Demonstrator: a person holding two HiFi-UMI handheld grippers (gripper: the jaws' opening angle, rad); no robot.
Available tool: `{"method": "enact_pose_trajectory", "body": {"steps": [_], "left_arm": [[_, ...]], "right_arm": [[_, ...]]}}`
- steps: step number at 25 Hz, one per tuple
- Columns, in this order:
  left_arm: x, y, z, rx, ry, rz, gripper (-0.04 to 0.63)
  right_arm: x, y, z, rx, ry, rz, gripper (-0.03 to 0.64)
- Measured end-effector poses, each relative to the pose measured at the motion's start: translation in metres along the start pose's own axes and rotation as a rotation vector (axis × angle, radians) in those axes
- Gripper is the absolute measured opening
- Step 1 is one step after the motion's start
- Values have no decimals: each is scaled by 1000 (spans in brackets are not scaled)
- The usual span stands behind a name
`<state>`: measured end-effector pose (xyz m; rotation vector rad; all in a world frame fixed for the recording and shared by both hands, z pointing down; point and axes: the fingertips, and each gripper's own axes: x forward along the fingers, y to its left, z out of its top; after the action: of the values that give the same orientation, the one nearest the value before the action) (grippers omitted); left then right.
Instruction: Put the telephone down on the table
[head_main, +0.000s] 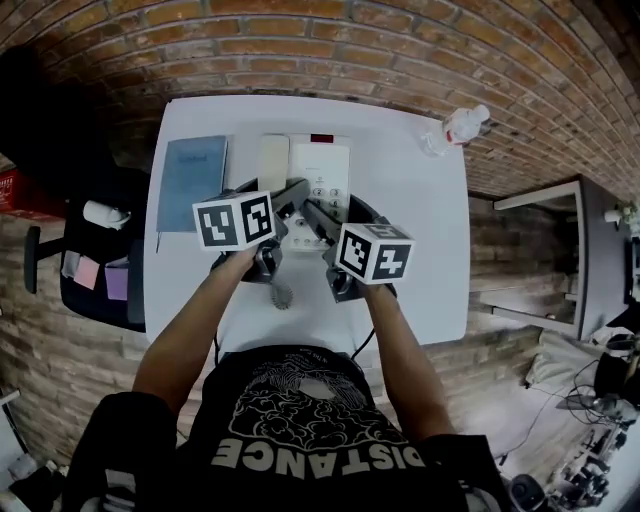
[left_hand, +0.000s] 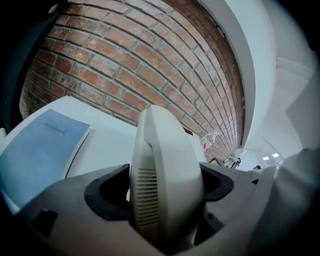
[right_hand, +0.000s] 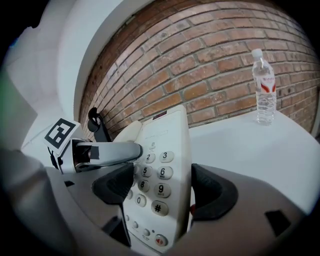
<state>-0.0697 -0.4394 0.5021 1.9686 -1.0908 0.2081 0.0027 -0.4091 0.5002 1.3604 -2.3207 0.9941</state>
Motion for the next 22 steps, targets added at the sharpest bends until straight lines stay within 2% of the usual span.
{"method": "enact_pose_trajectory", "body": {"steps": [11, 22], "left_arm": [[40, 35, -13, -39, 90, 6, 405], [54, 42, -20, -45, 120, 18, 405]], "right_arm": [[39, -27, -20, 63, 73, -38, 347], [49, -40, -28, 96, 88, -47, 347]]}}
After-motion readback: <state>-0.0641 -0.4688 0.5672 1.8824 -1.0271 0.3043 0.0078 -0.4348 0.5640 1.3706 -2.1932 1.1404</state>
